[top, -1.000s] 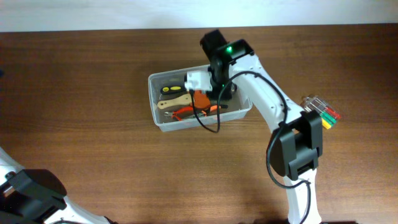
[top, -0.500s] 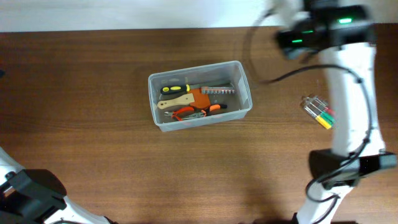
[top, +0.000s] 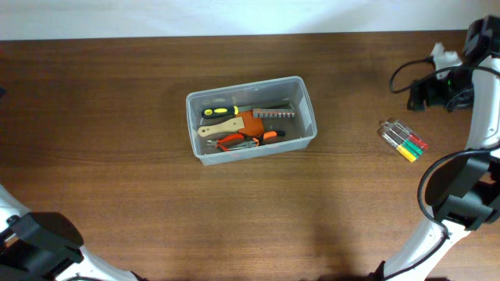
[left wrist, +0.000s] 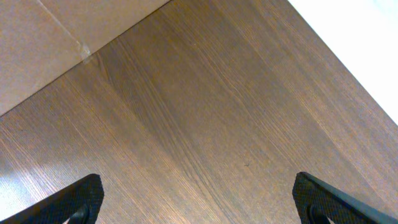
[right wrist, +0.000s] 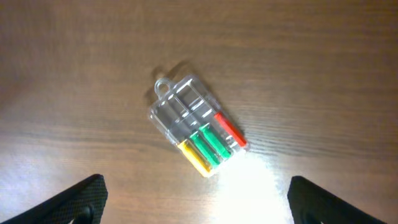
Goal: Pack container
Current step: 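Lower the right gripper and grasp the clear screwdriver case by its top, then carry the screwdriver case with the right gripper into the container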
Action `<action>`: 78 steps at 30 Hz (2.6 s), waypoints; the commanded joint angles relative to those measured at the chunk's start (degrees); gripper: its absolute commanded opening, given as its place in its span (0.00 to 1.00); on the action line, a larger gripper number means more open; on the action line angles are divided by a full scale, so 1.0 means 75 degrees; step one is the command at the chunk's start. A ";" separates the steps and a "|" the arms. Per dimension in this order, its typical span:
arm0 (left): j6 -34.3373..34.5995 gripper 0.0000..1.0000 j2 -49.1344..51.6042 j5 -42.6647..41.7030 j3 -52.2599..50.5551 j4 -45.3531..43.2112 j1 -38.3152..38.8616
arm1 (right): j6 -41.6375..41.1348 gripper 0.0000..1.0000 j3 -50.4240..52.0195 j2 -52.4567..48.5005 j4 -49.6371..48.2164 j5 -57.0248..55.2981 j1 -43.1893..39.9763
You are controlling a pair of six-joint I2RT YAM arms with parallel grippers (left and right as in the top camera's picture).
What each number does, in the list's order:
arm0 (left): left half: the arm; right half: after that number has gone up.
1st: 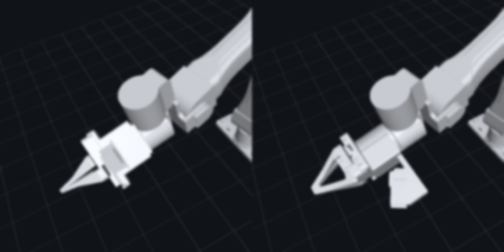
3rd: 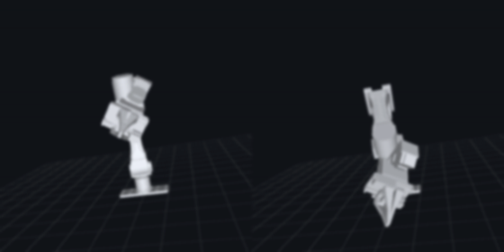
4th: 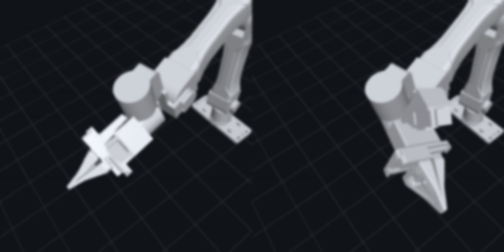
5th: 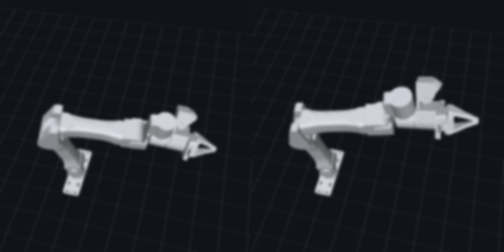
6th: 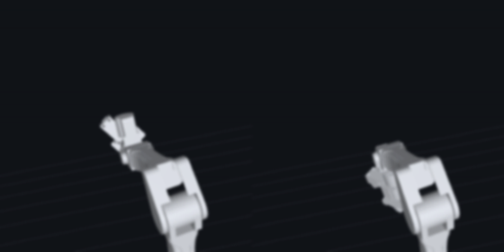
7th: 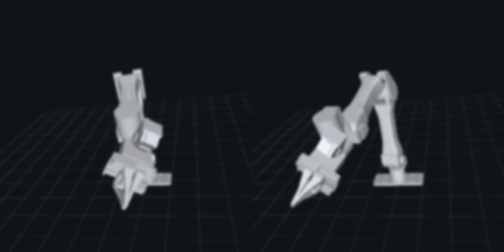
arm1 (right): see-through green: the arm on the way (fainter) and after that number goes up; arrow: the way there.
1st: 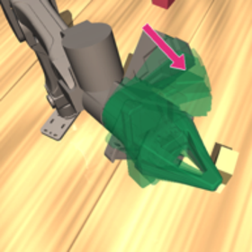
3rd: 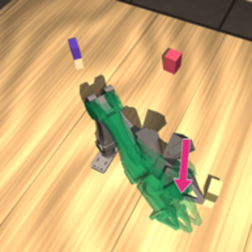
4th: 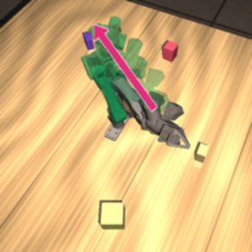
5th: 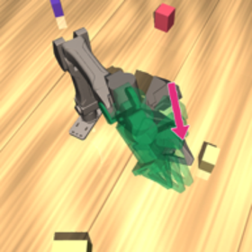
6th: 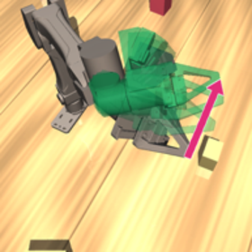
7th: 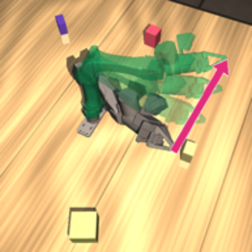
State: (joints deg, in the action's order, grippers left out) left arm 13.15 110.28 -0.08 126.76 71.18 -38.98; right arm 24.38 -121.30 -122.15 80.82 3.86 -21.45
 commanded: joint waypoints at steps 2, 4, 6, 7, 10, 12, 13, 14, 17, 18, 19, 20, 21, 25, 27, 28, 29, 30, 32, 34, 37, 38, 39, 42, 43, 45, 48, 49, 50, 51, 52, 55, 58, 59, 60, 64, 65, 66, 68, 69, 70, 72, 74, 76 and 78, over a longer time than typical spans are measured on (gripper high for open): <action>0.0102 0.99 0.0090 -0.0082 0.0003 0.0006 -0.0023 | 0.1387 0.87 0.0595 -0.0006 -0.0157 0.0274 0.0070; 0.0102 0.99 0.0090 -0.0082 0.0003 0.0006 -0.0023 | 0.1620 0.86 0.0965 -0.0009 -0.0277 0.0117 0.0070; 0.0102 0.99 0.0090 -0.0082 0.0006 0.0006 -0.0023 | 0.1836 0.86 0.1306 -0.0009 -0.0323 -0.0117 0.0070; 0.0102 0.99 0.0090 -0.0082 0.0003 0.0006 -0.0023 | 0.1932 0.86 0.1533 -0.0009 -0.0344 -0.0251 0.0070; 0.0102 0.99 0.0090 -0.0082 0.0003 0.0006 -0.0023 | 0.1955 0.88 0.1999 -0.0009 -0.0493 -0.0542 0.0073; 0.0102 0.99 0.0090 -0.0082 0.0003 0.0006 -0.0023 | 0.1958 0.90 0.2259 -0.0009 -0.0676 -0.0903 0.0082; 0.0102 0.99 0.0090 -0.0082 0.0003 0.0006 -0.0023 | 0.2002 0.93 0.2375 -0.0009 -0.0790 -0.1058 0.0096; 0.0102 0.99 0.0090 -0.0082 0.0006 0.0006 -0.0023 | 0.2148 0.94 0.2463 -0.0009 -0.0845 -0.1189 0.0105; 0.0102 0.99 0.0090 -0.0082 0.0006 0.0006 -0.0023 | 0.2594 0.98 0.2690 -0.0009 -0.1037 -0.1355 0.0169; 0.0102 0.99 0.0090 -0.0082 0.0006 0.0006 -0.0023 | 0.2771 0.98 0.2734 -0.0015 -0.1093 -0.1361 0.0192; 0.0102 0.99 0.0090 -0.0082 0.0006 0.0006 -0.0023 | 0.2923 0.98 0.2783 -0.0026 -0.1183 -0.1413 0.0227; 0.0102 0.99 0.0090 -0.0082 0.0006 0.0006 -0.0023 | 0.2987 0.98 0.2815 -0.0052 -0.1262 -0.1495 0.0265; 0.0102 0.99 0.0090 -0.0082 0.0003 0.0006 -0.0023 | 0.3013 0.98 0.2818 -0.0087 -0.1338 -0.1580 0.0309; 0.0102 0.99 0.0090 -0.0082 0.0003 0.0006 -0.0023 | 0.3034 0.97 0.2818 -0.0312 -0.1655 -0.1582 0.0370; 0.0102 0.99 0.0090 -0.0082 0.0003 0.0006 -0.0023 | 0.3031 0.95 0.2818 -0.0472 -0.1786 -0.1574 0.0382; 0.0102 0.99 0.0090 -0.0082 0.0003 0.0006 -0.0023 | 0.3031 0.94 0.2818 -0.0560 -0.1848 -0.1577 0.0382; 0.0102 0.99 0.0090 -0.0082 0.0003 0.0006 -0.0023 | 0.3031 0.94 0.2818 -0.0647 -0.1906 -0.1585 0.0382; 0.0102 0.99 0.0090 -0.0082 0.0006 0.0006 -0.0023 | 0.3022 0.94 0.2818 -0.0743 -0.1967 -0.1571 0.0382; 0.0102 0.99 0.0090 -0.0082 0.0003 0.0006 -0.0023 | 0.2935 0.91 0.2818 -0.0895 -0.2124 -0.1609 0.0382; 0.0102 0.99 0.0090 -0.0082 0.0003 0.0006 -0.0023 | 0.2751 0.91 0.2818 -0.1020 -0.2346 -0.1597 0.0382; 0.0102 0.99 0.0090 -0.0082 0.0003 0.0006 -0.0023 | 0.2620 0.85 0.2818 -0.1139 -0.2521 -0.1518 0.0405; 0.0102 0.99 0.0090 -0.0082 0.0003 0.0006 -0.0023 | 0.2623 0.84 0.2818 -0.1177 -0.2530 -0.1507 0.0414; 0.0102 0.99 0.0090 -0.0082 0.0003 0.0006 -0.0023 | 0.2623 0.84 0.2818 -0.1207 -0.2535 -0.1489 0.0420; 0.0102 0.99 0.0090 -0.0082 0.0006 0.0006 -0.0023 | 0.2465 0.75 0.2818 -0.1265 -0.2562 -0.1489 0.0417; 0.0102 0.99 0.0090 -0.0082 0.0003 0.0006 -0.0023 | 0.2451 0.73 0.2821 -0.1271 -0.2562 -0.1483 0.0417; 0.0102 0.99 0.0090 -0.0082 0.0003 0.0006 -0.0023 | 0.2451 0.65 0.2821 -0.1274 -0.2559 -0.1469 0.0420; 0.0102 0.99 0.0090 -0.0082 0.0003 0.0006 -0.0023 | 0.2209 0.63 0.2821 -0.1274 -0.2547 -0.1469 0.0425; 0.0102 0.99 0.0090 -0.0082 0.0006 0.0006 -0.0023 | 0.2084 0.61 0.2821 -0.1274 -0.2547 -0.1469 0.0425; 0.0102 0.99 0.0090 -0.0082 0.0003 0.0006 -0.0023 | 0.1973 0.60 0.2818 -0.1274 -0.2547 -0.1466 0.0425; 0.0102 0.99 0.0090 -0.0082 0.0003 0.0006 -0.0023 | 0.1798 0.60 0.2818 -0.1274 -0.2550 -0.1463 0.0425; 0.0102 0.99 0.0090 -0.0082 0.0003 0.0006 -0.0023 | 0.1632 0.61 0.2818 -0.1274 -0.2550 -0.1448 0.0425; 0.0102 0.99 0.0090 -0.0082 0.0003 0.0006 -0.0023 | 0.1384 0.60 0.2815 -0.1271 -0.2457 -0.1058 0.0425; 0.0102 0.99 0.0090 -0.0082 0.0003 0.0006 -0.0023 | 0.1072 0.59 0.2801 -0.1244 -0.2291 -0.0603 0.0437; 0.0102 0.99 0.0090 -0.0082 0.0003 0.0006 -0.0023 | 0.0953 0.57 0.2774 -0.1236 -0.2221 -0.0443 0.0455; 0.0102 0.99 0.0090 -0.0082 0.0003 0.0006 -0.0023 | 0.0799 0.57 0.2731 -0.1230 -0.2139 -0.0286 0.0475; 0.0102 0.99 0.0090 -0.0082 0.0003 0.0006 -0.0023 | 0.0472 0.52 0.2439 -0.1207 -0.1667 0.0318 0.0621; 0.0102 0.99 0.0090 -0.0082 0.0006 0.0006 -0.0023 | 0.0472 0.51 0.2323 -0.1204 -0.1527 0.0452 0.0670; 0.0102 0.99 0.0090 -0.0082 0.0003 0.0006 -0.0023 | 0.0393 0.51 0.2171 -0.1204 -0.1370 0.0586 0.0726; 0.0102 0.99 0.0090 -0.0082 0.0006 0.0006 -0.0023 | 0.0102 0.51 0.1894 -0.1204 -0.1183 0.0638 0.0825; 0.0102 0.99 0.0090 -0.0082 0.0003 0.0006 -0.0023 | 0.0012 0.50 0.1716 -0.1204 -0.1046 0.0638 0.0889; 0.0102 0.99 0.0090 -0.0082 0.0006 0.0006 -0.0023 | -0.0012 0.49 0.1585 -0.1204 -0.0933 0.0638 0.0950; 0.0102 0.99 0.0090 -0.0082 0.0003 0.0006 -0.0023 | -0.0015 0.47 0.1177 -0.1204 -0.0595 0.0638 0.1125; 0.0102 0.99 0.0090 -0.0082 0.0006 0.0006 -0.0023 | -0.0204 0.46 0.0664 -0.1204 -0.0259 0.0641 0.1341; 0.0102 0.99 0.0090 -0.0082 0.0003 0.0006 -0.0023 | -0.0358 0.45 0.0064 -0.1204 0.0090 0.0641 0.1582; 0.0102 0.99 0.0090 -0.0082 0.0006 0.0006 -0.0023 | -0.0382 0.44 -0.0644 -0.1201 0.0490 0.0635 0.1865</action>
State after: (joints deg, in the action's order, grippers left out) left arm 13.15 110.28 -0.08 126.76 71.18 -38.98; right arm 23.44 -119.57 -131.31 82.63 7.05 -10.41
